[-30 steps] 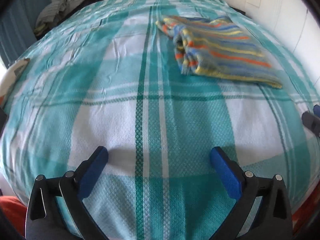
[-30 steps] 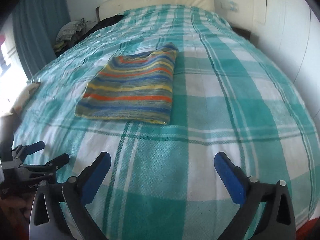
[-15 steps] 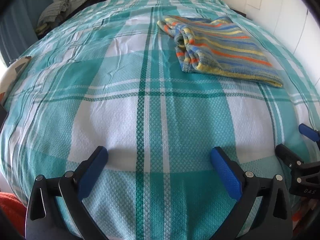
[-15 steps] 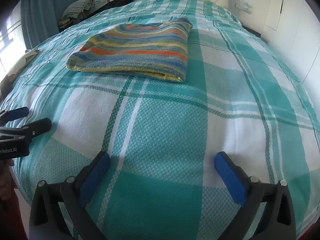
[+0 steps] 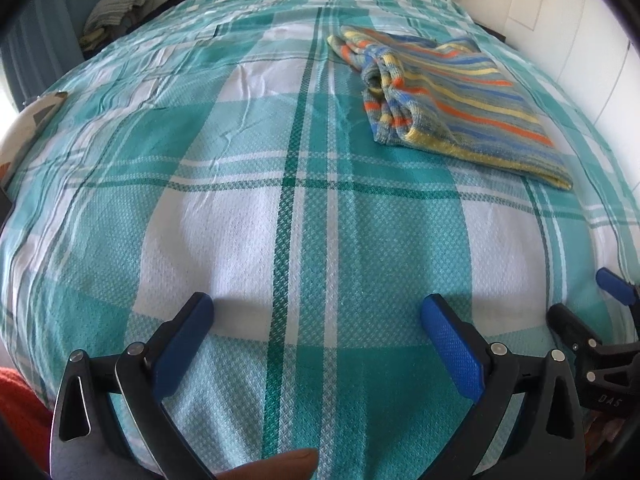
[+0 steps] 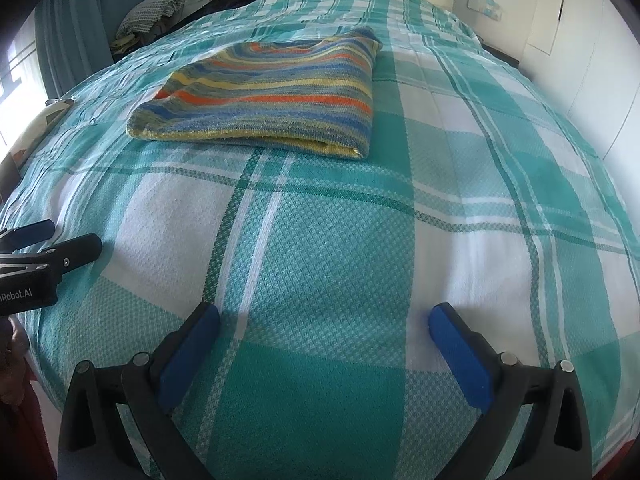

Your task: Fold small clothes

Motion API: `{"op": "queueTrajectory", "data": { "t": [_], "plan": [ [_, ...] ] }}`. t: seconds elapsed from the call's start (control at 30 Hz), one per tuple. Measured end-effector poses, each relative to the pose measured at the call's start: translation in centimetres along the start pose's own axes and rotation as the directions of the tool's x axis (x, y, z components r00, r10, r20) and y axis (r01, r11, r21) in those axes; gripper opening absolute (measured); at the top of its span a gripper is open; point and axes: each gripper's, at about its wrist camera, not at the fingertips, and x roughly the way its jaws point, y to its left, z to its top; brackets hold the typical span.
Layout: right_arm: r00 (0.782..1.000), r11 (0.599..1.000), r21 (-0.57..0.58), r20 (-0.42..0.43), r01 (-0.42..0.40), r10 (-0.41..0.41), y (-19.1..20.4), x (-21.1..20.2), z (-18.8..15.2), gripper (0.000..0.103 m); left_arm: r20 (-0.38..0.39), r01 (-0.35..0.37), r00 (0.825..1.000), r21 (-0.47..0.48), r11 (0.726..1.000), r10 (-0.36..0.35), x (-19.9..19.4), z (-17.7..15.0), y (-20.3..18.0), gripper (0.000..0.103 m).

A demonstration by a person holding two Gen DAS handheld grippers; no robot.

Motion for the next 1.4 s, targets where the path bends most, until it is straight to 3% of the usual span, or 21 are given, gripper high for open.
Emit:
{"op": "queueTrajectory", "data": {
  "t": [0.2, 0.23, 0.37, 0.5, 0.7, 0.97, 1.4],
  "plan": [
    [0.999, 1.0, 0.018, -0.049, -0.001, 0.002, -0.2, -0.5, 0.8, 0.103, -0.093, -0.051, 0.994, 0.032, 0.998, 0.054, -0.7, 1.6, -0.7, 0.103],
    [0.998, 1.0, 0.031, -0.069, -0.001, 0.003, -0.3, -1.2, 1.4, 0.103, -0.081, -0.056, 0.995, 0.032, 0.998, 0.059, -1.6, 2.0, -0.7, 0.103],
    [1.0, 0.997, 0.066, -0.002, 0.031, -0.031, -0.7, -6.2, 3.1, 0.103, 0.038, -0.031, 0.999, 0.05, 0.998, 0.029, -7.3, 3.9, -0.8, 0.103],
    [0.997, 0.995, 0.073, 0.046, 0.063, -0.066, -0.7, -11.4, 4.8, 0.103, 0.143, -0.06, 0.989, 0.092, 0.994, 0.046, -13.2, 5.6, -1.2, 0.103],
    [0.993, 0.997, 0.03, 0.09, 0.069, -0.071, 0.4, -18.0, 6.7, 0.103, 0.141, -0.027, 0.99, 0.089, 0.996, 0.014, -18.7, 6.1, -1.6, 0.103],
    [0.985, 0.993, 0.007, 0.128, 0.117, -0.117, 1.2, -23.4, 7.0, 0.103, 0.133, -0.05, 0.99, 0.081, 0.995, 0.039, -21.7, 4.3, -2.3, 0.103],
    [0.981, 0.994, 0.015, 0.154, 0.113, -0.114, 1.4, -26.3, 6.9, 0.103, 0.161, -0.082, 0.984, 0.051, 0.995, 0.073, -23.7, 3.5, -2.3, 0.103]
  ]
}}
